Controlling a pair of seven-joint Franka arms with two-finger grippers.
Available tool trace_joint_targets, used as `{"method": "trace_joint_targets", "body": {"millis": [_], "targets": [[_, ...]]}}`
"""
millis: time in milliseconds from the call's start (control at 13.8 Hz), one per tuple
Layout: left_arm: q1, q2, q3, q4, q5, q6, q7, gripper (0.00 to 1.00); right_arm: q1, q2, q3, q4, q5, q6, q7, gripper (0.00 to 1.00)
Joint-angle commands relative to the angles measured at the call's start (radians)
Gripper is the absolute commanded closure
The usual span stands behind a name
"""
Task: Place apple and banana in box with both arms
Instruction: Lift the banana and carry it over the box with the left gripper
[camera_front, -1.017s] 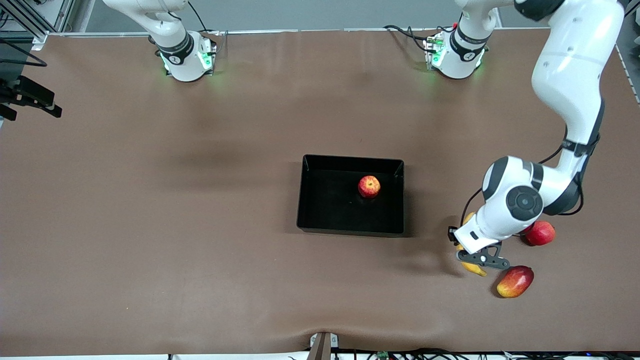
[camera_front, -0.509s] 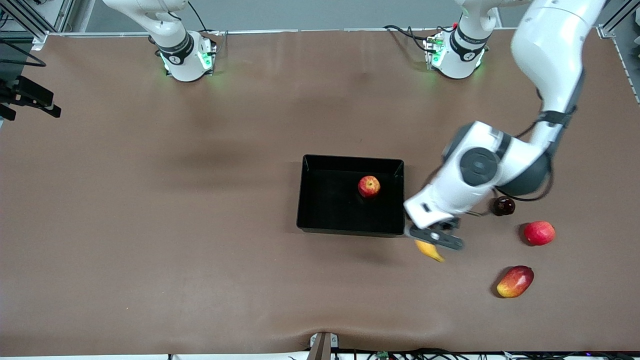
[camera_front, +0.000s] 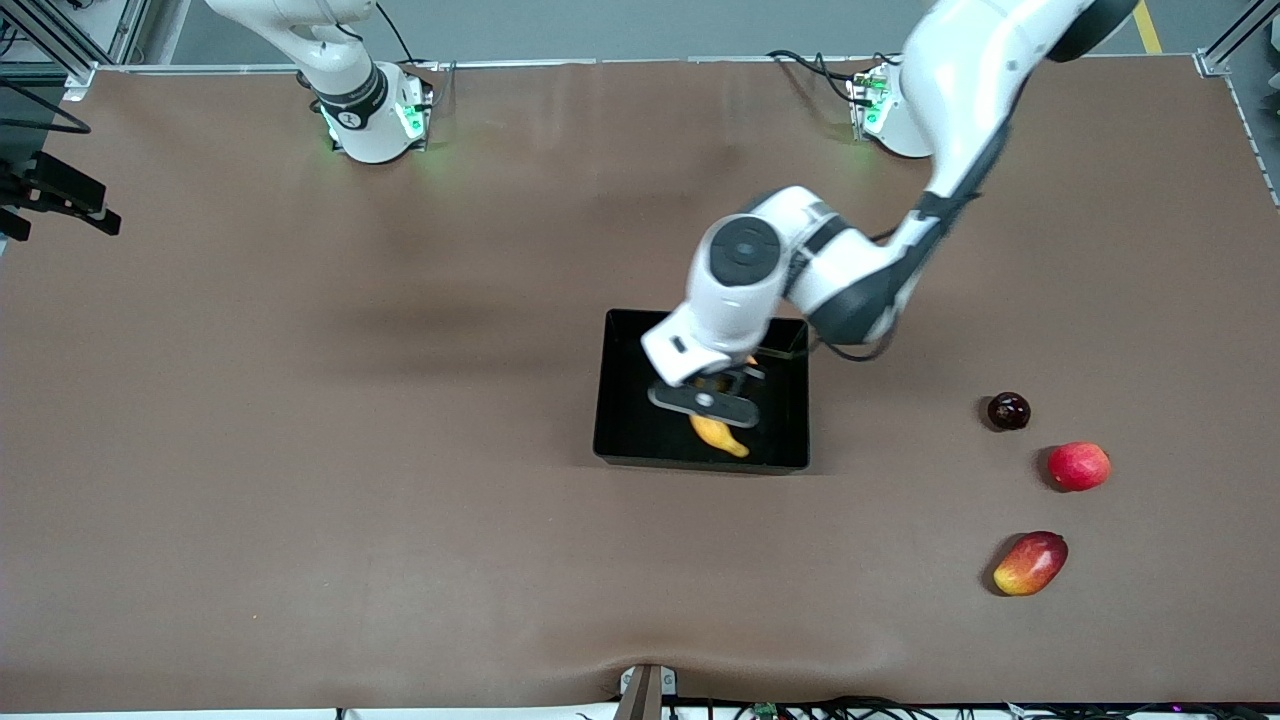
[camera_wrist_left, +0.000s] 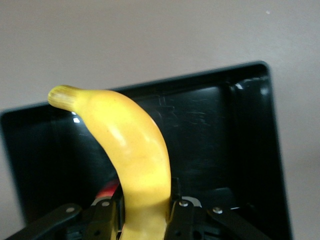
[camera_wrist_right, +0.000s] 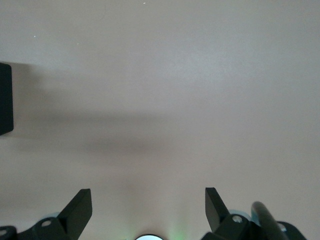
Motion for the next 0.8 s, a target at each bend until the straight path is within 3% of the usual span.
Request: {"method": "trace_joint_targets", "body": {"millis": [0,218,726], "targets": [[-0.121,0.054,0.101,0.063,-0.001,0.017,-0.018,1.0,-0.024,-0.008,0.013,-0.003,0.004,-0.007,-0.008,0.0],[-0.192,0.085,0.161,0.062,-0.001,0.082,-0.038,1.0,-0.022,-0.008,0.013,-0.004,0.004,-0.007,-0.008,0.0],[-0.2,0.174,0.161,0.057,-0.001,0.134,-0.058,1.0,-0.022,-0.006,0.013,-0.004,0.004,-0.007,-0.008,0.0]]}}
